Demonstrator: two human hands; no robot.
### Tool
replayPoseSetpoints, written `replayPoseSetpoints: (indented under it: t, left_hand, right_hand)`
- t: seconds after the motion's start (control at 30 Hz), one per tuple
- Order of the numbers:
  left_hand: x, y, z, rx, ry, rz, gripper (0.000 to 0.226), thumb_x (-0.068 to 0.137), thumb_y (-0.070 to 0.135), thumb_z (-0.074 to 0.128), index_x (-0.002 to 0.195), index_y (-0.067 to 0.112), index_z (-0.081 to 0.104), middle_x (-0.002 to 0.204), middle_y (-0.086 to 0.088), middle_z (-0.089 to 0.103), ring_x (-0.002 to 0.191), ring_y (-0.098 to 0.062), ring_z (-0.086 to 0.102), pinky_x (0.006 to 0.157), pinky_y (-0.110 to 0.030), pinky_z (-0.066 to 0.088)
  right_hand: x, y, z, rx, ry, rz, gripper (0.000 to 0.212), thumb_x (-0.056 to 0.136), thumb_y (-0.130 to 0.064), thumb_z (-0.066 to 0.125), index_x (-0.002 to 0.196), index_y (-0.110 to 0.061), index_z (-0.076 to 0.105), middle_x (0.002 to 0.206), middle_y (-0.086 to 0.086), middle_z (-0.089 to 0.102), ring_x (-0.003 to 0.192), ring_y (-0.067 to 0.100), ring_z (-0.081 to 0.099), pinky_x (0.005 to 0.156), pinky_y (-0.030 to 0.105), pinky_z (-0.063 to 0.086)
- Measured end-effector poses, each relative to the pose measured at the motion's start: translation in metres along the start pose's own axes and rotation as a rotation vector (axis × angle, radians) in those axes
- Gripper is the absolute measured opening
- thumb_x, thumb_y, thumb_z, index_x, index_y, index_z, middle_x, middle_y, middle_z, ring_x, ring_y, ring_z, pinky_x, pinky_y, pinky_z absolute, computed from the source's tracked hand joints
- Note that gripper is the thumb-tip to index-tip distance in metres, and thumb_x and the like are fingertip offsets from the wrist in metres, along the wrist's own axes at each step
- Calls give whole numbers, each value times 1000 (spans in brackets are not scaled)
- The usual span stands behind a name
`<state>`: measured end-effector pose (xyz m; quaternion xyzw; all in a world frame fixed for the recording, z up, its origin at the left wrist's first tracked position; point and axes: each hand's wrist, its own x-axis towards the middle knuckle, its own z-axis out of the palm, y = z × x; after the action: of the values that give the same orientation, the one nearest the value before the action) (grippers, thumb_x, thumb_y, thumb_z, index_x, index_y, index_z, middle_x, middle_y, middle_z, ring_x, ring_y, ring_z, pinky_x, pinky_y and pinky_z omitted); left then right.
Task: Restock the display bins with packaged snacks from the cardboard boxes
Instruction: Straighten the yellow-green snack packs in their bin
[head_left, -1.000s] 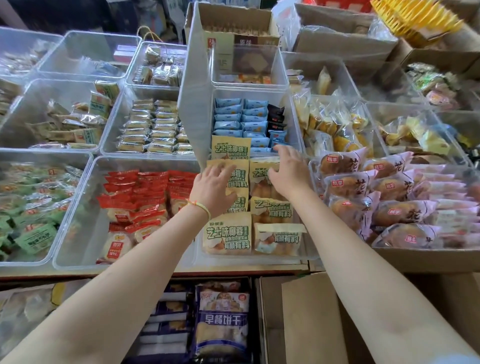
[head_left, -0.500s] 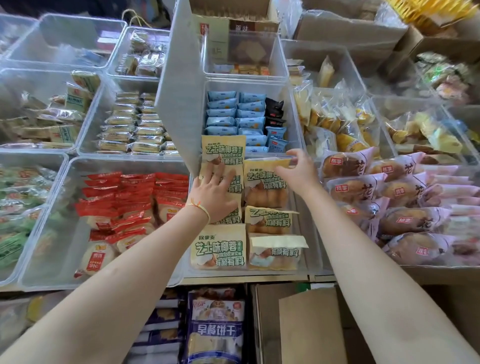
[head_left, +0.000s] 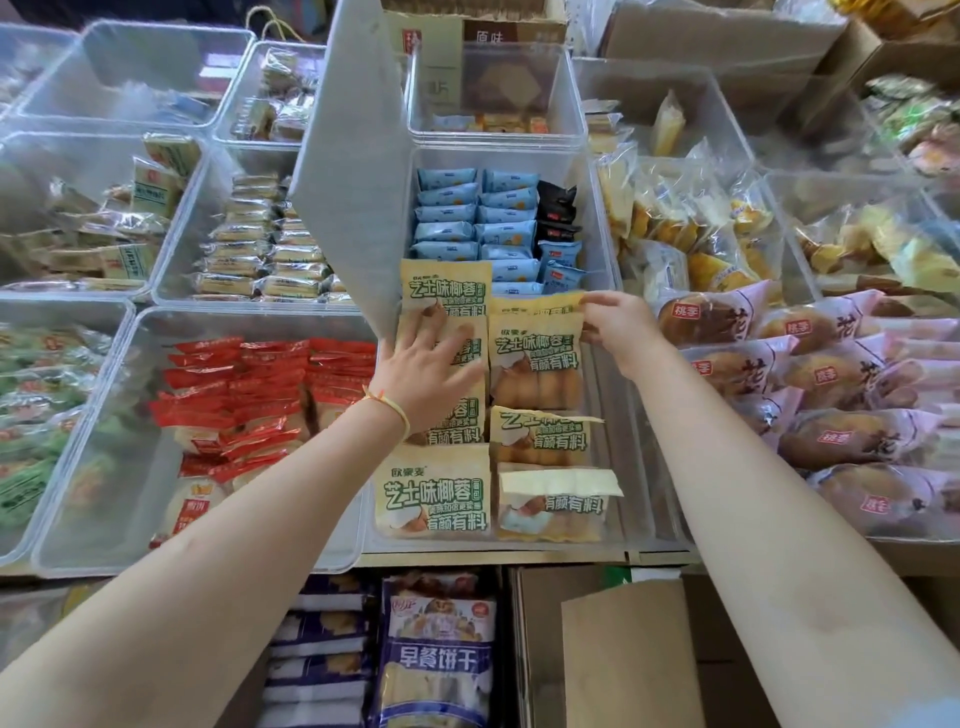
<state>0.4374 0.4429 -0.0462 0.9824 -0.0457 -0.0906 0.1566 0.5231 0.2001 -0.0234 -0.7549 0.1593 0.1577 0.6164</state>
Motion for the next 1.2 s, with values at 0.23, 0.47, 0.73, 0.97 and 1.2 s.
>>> replayPoseSetpoints:
  t: [0.23,0.47,0.73,0.97,1.2]
  left_hand:
    - [18,10,-10,49,36,10,60,100,59,18,153,32,27,163,1,21,151,-21,11,121,-54,-4]
    - [7,12,-1,163,5,78,53,96,59,25,140,38,46,160,6,29,150,-23,17,120,-54,5]
    - [27,12,-20,95,91,21,44,98,34,42,142,31,44,154,-4,36,138,-29,35,102,-47,46]
    - [22,24,-9,134,-8,-20,46,98,39,38,144,33,38,160,-4,26,145,-30,23,115,-52,25]
    - [31,27,-8,201,-75,2,51,100,40,28,150,47,20,165,5,9,147,-34,15,114,-58,21]
  right_hand:
    - [10,9,8,-571,26,-224,23,95,-12,65,116,-13,73,110,0,56,106,17,51,90,28,42]
    - [33,-3,25,-515,189,-202,33,98,-33,60,81,-7,71,79,7,63,78,22,54,59,30,36]
    - [26,1,22,-658,21,-169,32,86,-52,72,96,-22,65,95,-3,63,90,18,58,70,28,44]
    - [25,11,28,-621,58,-202,45,79,-45,80,117,-26,64,118,5,67,108,23,62,95,39,51]
    - [21,18,31,-554,145,-212,39,83,-36,79,117,-20,69,115,7,64,99,22,62,76,27,42]
